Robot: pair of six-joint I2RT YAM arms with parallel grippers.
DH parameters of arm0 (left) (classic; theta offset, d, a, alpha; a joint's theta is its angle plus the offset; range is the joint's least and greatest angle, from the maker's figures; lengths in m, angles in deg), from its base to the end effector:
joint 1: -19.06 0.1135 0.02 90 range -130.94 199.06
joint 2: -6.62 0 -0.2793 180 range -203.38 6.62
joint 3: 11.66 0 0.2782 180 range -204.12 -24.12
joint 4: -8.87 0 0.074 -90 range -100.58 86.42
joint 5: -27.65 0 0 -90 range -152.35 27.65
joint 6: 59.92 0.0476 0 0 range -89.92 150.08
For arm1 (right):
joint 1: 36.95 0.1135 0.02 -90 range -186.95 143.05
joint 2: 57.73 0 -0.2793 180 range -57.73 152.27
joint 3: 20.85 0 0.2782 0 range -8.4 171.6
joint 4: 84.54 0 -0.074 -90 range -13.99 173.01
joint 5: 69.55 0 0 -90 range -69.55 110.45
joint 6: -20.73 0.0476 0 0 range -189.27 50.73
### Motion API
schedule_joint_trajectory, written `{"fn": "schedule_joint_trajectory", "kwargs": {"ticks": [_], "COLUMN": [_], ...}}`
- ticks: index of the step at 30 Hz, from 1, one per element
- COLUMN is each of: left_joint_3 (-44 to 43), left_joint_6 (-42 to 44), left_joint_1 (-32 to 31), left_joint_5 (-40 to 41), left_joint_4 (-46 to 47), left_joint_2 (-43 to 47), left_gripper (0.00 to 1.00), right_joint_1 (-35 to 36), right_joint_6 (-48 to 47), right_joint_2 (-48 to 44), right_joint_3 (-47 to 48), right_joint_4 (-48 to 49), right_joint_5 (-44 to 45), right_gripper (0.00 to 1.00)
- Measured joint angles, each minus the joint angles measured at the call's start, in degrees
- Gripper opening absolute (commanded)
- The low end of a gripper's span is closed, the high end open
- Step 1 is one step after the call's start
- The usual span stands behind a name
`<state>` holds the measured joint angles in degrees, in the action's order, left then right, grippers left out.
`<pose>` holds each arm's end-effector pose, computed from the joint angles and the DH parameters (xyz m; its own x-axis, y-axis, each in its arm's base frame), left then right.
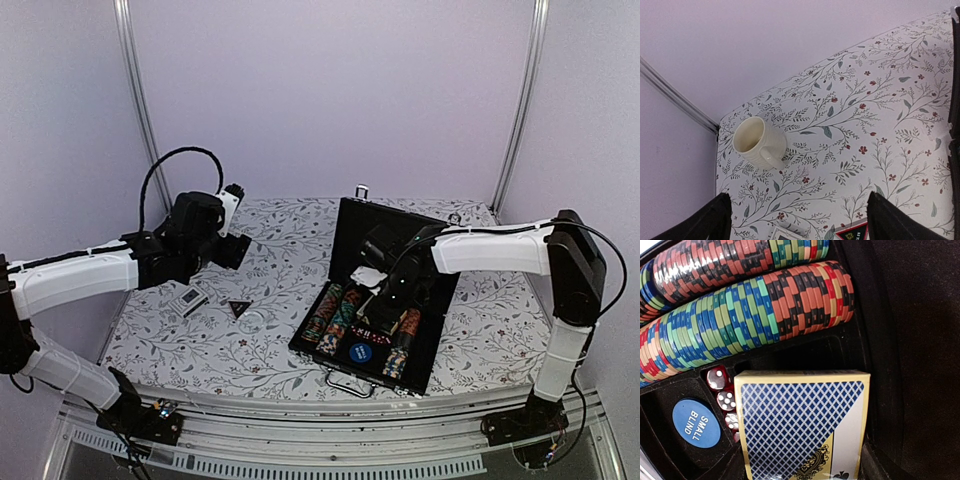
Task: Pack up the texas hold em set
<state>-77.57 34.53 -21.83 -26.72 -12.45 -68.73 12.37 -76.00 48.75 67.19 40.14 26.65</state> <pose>0.2605 -0.1889 0.2805 -0.3735 0.4069 -0.8336 0.1832 0.9133 0.3637 0.2627 0.2978 0.1768 -0.5355 -0.8017 -0.2656 -0.8025 0.5810 -0.1357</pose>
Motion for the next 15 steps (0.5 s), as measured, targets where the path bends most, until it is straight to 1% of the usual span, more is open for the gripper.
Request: {"fn": "schedule_joint_trajectory", "kwargs": {"ticks": [6, 15], "left_joint_3": [0.0, 0.0], "left_joint_6": [0.02, 0.02], "left_joint_1": [0.0, 0.0], "left_joint_5": [-0.02, -0.13], "left_joint_4": [0.0, 0.0], "left_joint_2": [-0.24, -0.52], "left_gripper": [0.94, 0.94], "right_joint_1": [-0.26, -0.37], "right_joint_6": [-1.05, -2.03], "right_joint_2": [0.63, 1.01], "right_joint_3": [0.0, 0.13], "right_joint_4": [0.31, 0.76], "right_joint_5": [-0.98, -0.96], "right_gripper": [0.56, 0.68]}}
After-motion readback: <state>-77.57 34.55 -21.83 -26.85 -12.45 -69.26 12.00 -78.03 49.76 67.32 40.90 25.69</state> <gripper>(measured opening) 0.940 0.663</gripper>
